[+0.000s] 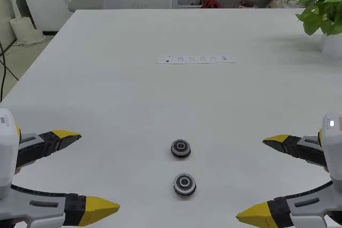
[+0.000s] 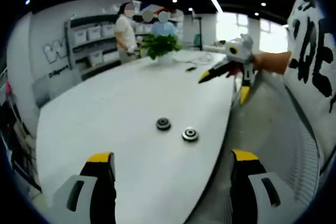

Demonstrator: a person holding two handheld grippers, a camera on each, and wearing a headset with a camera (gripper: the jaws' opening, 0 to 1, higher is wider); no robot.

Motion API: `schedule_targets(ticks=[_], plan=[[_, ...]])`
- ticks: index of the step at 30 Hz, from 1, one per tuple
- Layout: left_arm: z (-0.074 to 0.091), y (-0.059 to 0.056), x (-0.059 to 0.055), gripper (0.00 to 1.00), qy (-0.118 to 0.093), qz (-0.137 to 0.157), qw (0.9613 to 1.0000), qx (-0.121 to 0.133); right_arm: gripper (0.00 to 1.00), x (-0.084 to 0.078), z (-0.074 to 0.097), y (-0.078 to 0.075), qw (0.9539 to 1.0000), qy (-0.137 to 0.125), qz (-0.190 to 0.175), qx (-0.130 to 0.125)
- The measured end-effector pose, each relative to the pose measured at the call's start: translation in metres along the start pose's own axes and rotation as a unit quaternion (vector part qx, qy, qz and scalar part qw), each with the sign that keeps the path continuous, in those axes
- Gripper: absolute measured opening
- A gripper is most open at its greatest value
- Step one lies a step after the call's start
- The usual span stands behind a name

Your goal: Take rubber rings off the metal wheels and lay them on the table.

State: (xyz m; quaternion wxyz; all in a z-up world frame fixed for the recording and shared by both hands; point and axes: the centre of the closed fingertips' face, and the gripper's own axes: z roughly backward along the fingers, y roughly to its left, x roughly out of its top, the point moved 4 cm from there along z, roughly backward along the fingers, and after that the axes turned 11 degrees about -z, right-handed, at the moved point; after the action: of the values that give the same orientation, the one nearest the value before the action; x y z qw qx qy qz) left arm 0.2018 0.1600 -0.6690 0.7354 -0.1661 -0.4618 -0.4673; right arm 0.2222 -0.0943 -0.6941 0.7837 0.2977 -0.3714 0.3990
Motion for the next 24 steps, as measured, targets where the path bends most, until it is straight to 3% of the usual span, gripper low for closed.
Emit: schedule_targets(ticks=[24], plan=[[-0.0026,-0.0058,0.0011,0.92,0.003,-0.006,1.0000,-0.005,0.95,-0.0054,0.0005,0.0050,0.9999,0.011,0.005,0.003]])
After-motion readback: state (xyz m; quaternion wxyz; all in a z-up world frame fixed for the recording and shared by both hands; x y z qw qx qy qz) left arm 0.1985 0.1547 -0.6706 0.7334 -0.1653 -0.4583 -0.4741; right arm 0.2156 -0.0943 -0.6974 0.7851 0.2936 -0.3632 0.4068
